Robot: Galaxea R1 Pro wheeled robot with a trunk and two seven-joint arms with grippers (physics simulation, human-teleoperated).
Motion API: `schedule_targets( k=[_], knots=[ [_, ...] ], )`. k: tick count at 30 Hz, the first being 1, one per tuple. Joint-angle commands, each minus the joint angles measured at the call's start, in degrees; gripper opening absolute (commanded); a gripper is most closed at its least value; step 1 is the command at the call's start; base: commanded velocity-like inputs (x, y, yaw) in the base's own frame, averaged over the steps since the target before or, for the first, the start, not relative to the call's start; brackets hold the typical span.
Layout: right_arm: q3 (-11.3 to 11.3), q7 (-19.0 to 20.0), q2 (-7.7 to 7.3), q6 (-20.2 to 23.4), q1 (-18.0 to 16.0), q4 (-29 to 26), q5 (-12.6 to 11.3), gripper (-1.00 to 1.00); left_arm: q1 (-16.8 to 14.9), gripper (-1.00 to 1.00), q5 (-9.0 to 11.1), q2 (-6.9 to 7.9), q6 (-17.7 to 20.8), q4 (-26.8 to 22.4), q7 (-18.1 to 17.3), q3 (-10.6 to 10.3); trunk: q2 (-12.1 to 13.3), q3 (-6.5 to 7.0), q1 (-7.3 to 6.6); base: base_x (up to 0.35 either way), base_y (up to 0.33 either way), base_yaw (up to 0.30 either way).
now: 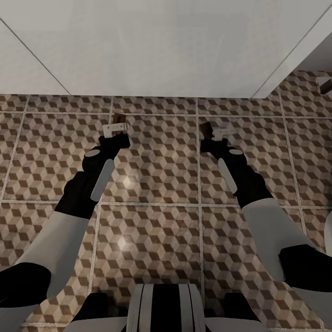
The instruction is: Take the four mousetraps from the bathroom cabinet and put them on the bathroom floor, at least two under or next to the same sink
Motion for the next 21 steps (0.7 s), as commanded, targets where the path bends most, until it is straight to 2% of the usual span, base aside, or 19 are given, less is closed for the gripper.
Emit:
schedule_targets(
  k=[1,10,21],
  knots=[
    [0.2,-0.2,-0.08,0.3,0.0,0.0,-0.6,-1.00,0.0,-1.00,0.5,0.04,0.2,-0.1,0.5,-0.1,0.0,-0.03,-0.01,0.000,0.000,0.000],
    [0.2,-0.2,-0.14,0.3,0.0,0.1,-0.6,-1.00,-0.1,-1.00,0.5,0.04,0.2,-0.2,0.6,-0.1,0.0,-0.03,-0.01,0.001,0.000,0.000],
    [0.1,-0.2,-0.14,0.3,0.0,0.1,-0.6,-1.00,0.0,-1.00,0.4,0.04,0.2,-0.1,0.6,-0.1,0.0,-0.03,-0.01,0.092,0.000,0.000]
  ],
)
